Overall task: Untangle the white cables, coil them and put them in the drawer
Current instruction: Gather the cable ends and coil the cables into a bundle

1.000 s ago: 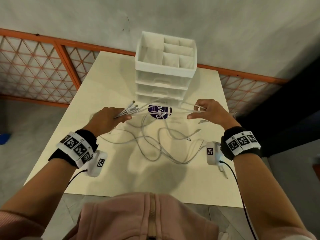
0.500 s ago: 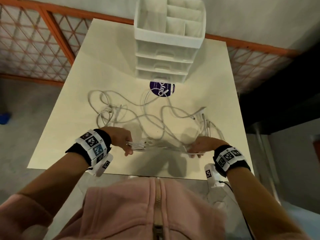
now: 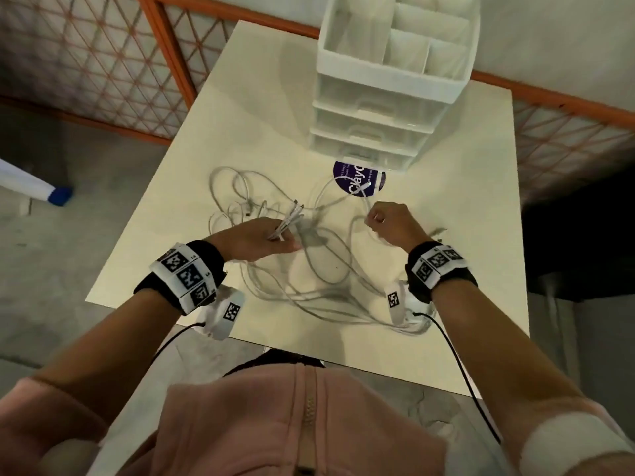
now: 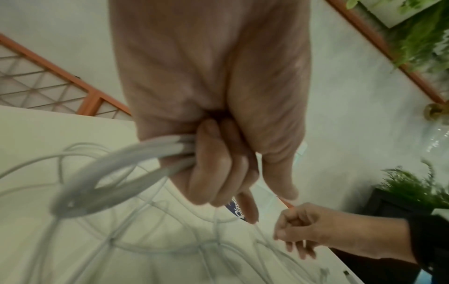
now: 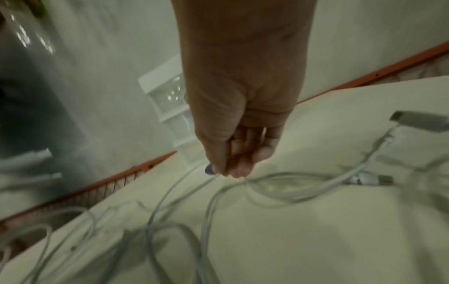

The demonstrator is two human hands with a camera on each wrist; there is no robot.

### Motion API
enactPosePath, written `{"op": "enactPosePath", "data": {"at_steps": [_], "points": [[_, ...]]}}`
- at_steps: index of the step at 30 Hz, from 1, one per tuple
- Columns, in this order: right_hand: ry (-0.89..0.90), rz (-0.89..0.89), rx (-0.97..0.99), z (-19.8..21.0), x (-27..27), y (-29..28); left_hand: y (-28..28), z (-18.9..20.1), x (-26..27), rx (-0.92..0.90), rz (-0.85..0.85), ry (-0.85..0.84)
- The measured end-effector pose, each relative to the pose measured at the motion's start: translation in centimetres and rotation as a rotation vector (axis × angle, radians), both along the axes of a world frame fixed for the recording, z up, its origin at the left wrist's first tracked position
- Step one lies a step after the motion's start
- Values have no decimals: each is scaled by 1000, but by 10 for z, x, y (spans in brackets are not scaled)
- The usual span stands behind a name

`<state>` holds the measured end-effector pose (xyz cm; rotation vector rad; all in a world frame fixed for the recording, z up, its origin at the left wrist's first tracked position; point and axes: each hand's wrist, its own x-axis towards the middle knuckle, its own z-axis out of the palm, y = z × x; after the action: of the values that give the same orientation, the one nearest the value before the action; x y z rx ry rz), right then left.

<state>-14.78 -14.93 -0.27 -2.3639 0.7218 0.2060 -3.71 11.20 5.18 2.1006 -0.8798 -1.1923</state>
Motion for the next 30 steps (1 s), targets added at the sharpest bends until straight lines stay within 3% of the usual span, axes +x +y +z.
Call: {"op": "enactPosePath", "data": {"at_steps": [3, 6, 9, 14, 16, 22, 25, 30], "points": [[-76, 128, 48, -8, 22, 11, 2, 2, 2, -40, 146, 33], [-148, 253, -35, -12, 49, 26, 4, 1, 4, -46, 230, 33], [-91, 382, -248, -18, 75, 37, 7, 0, 6, -60, 277, 52], [23, 392, -576, -12, 88, 30, 11, -3, 12, -65, 287, 38], [23, 356, -568, -10, 87, 20, 12, -3, 13, -66, 291, 37], [125, 232, -272, -15, 74, 0, 8, -4, 13, -70, 260, 53], [77, 242, -316, -17, 69, 2, 4, -2, 13, -97, 262, 92], [-173, 249, -451, 13, 74, 9, -7, 9, 14, -200, 321, 78]]}}
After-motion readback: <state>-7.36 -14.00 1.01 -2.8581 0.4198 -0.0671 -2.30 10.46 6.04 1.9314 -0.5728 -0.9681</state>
